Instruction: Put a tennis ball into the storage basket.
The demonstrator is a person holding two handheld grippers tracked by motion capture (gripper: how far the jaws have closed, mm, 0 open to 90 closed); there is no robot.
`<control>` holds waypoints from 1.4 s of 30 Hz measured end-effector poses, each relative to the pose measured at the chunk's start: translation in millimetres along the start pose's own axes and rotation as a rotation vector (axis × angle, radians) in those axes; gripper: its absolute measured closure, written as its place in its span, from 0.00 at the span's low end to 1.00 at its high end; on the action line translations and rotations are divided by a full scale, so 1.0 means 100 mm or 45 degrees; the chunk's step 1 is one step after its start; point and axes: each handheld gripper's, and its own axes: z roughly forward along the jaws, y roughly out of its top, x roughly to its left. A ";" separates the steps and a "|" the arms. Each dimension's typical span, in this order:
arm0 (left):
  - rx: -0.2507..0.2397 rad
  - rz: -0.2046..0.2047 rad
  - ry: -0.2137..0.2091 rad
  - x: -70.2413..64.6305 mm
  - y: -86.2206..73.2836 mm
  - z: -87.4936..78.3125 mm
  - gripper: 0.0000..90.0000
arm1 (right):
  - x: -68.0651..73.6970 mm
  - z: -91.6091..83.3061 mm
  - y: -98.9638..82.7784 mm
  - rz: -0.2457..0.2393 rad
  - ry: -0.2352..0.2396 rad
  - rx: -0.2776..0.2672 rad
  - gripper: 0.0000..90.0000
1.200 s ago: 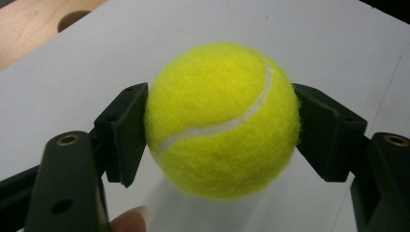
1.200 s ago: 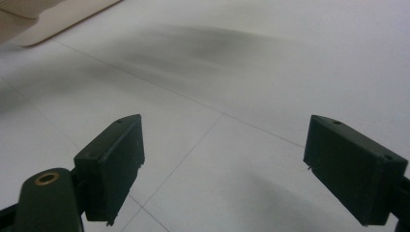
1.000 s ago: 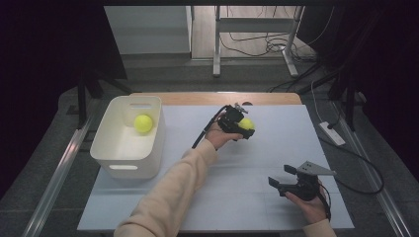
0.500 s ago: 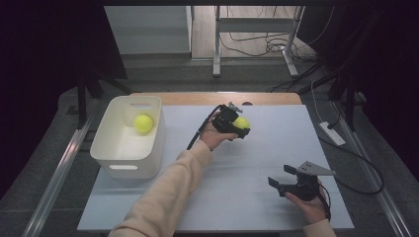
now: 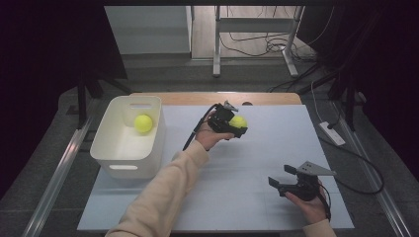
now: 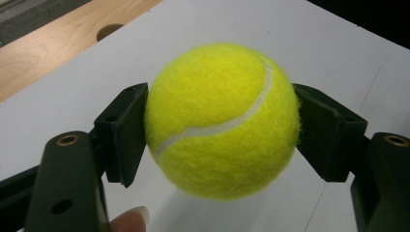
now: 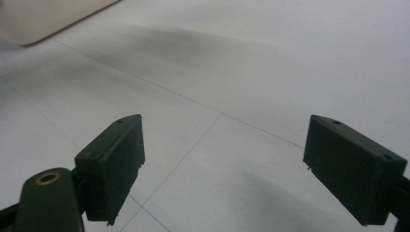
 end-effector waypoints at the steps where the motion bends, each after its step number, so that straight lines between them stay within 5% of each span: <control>1: -0.007 -0.005 0.000 0.00 0.00 -0.01 0.30 | 0.00 0.00 0.00 0.000 0.000 0.000 0.16; 42: -0.115 -0.009 0.035 0.06 -0.06 -0.55 0.30 | 0.01 0.00 0.01 -0.004 -0.009 0.004 0.16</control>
